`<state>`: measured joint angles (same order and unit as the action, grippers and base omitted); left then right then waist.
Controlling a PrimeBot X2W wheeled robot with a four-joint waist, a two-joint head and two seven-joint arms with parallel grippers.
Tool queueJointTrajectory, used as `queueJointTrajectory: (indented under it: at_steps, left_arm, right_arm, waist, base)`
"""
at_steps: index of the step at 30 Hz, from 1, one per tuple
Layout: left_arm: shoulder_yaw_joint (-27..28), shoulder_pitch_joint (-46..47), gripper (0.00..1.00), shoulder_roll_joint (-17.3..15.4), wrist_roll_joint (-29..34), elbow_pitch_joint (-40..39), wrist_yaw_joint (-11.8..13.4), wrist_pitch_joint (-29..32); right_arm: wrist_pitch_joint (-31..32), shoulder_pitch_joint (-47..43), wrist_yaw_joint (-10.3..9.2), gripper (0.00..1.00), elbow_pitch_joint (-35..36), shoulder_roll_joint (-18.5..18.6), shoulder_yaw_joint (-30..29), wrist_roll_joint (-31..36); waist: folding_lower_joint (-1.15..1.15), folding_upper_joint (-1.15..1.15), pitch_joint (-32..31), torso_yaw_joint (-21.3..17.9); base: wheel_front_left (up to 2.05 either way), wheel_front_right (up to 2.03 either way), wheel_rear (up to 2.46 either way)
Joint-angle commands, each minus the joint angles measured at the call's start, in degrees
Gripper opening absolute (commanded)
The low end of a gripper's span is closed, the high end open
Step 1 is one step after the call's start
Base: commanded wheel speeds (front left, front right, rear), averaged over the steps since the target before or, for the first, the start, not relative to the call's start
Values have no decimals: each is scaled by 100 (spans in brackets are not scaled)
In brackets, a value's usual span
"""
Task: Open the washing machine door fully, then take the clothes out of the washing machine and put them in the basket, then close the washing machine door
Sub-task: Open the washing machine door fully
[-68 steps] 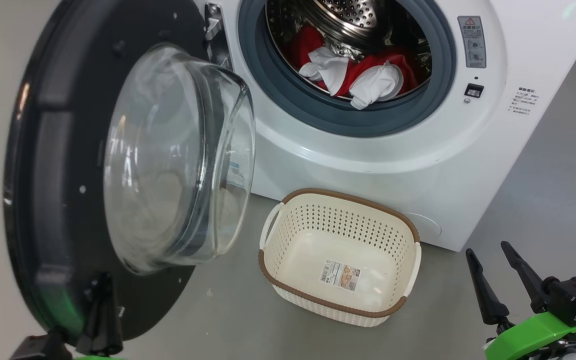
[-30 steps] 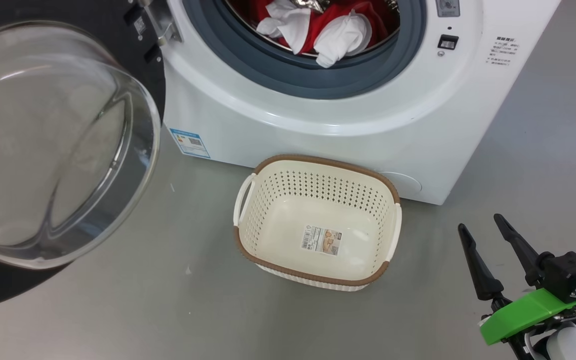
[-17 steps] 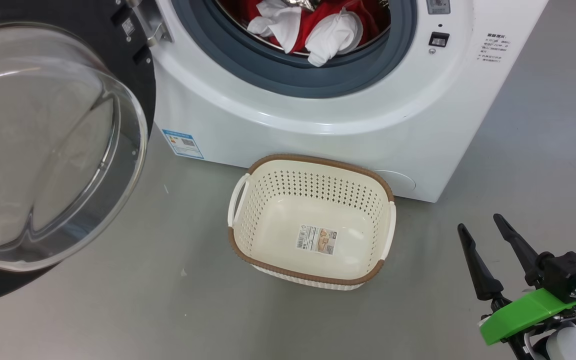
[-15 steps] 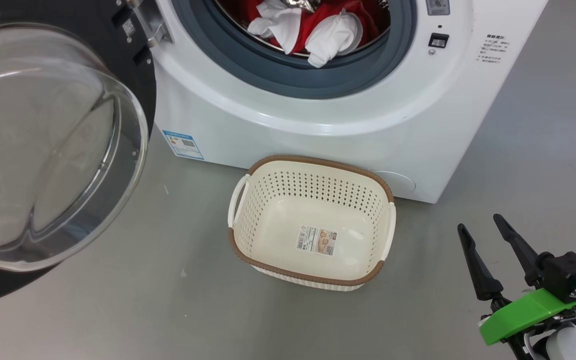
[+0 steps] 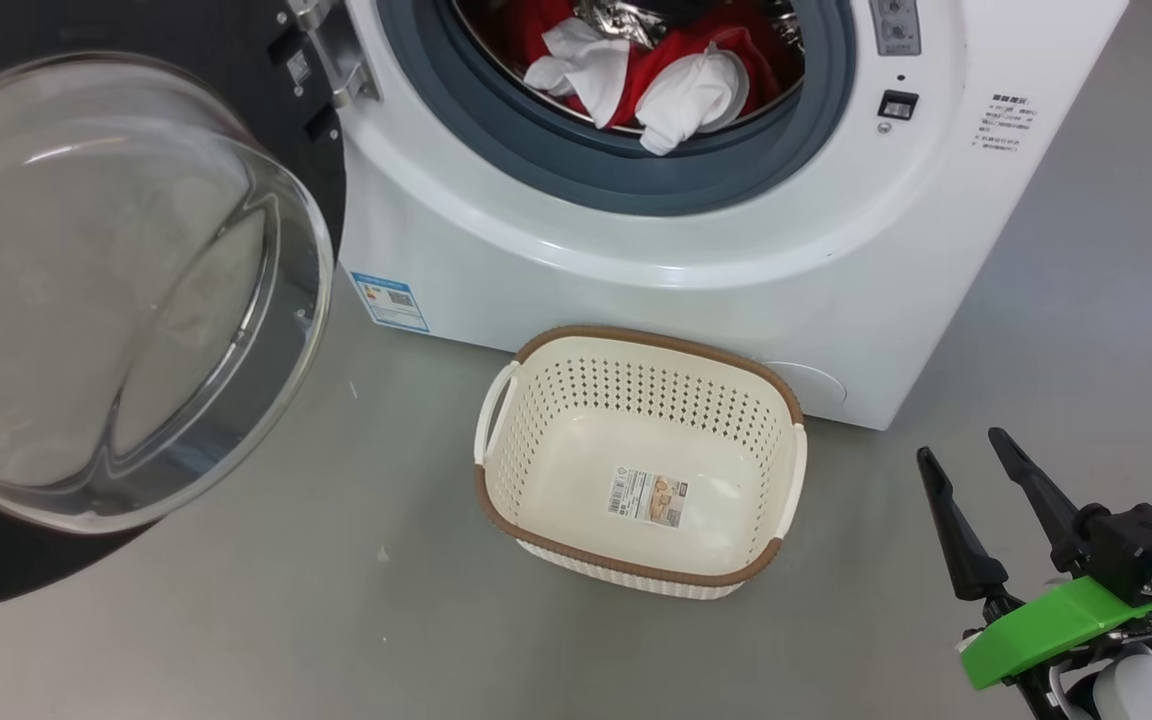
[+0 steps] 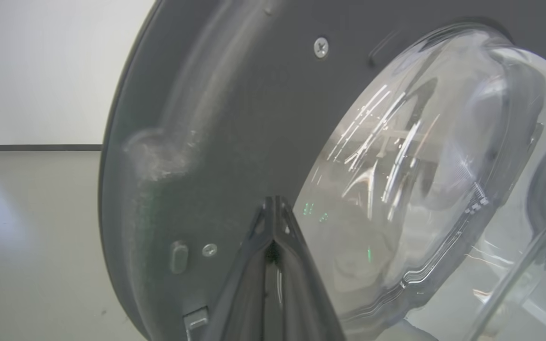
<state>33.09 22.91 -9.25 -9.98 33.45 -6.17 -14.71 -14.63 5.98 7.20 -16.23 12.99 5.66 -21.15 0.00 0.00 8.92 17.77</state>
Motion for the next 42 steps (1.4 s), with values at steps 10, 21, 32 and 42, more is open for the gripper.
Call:
queueJointTrajectory:
  at_steps: [10, 21, 32, 42]
  left_arm:
    - [-215, -527, 34, 248, 45, -789, -124, -29]
    - [-1014, -1225, 100, 471, -332, -1731, -131, -29]
    - [-2106, -1757, 100, 461, -606, -2212, -131, -29]
    - [-2733, -1949, 100, 338, -969, -2412, -131, -29]
  right_arm:
    - [-37, -85, 29, 100, 139, 84, -20, -38]
    - [-37, -143, 29, 100, 190, 30, -135, -44]
    - [-37, -215, 29, 100, 233, 7, -336, -82]
    - [-37, -283, 29, 100, 270, -21, -557, -114]
  waist:
    - [0, 0, -170, 75]
    - [0, 0, -280, -243]
    - [0, 0, -294, -695]
    - [0, 0, -298, -1171]
  base:
    - [0, 0, 0]
    - [0, 0, 0]
    - [0, 0, 0]
    - [0, 0, 0]
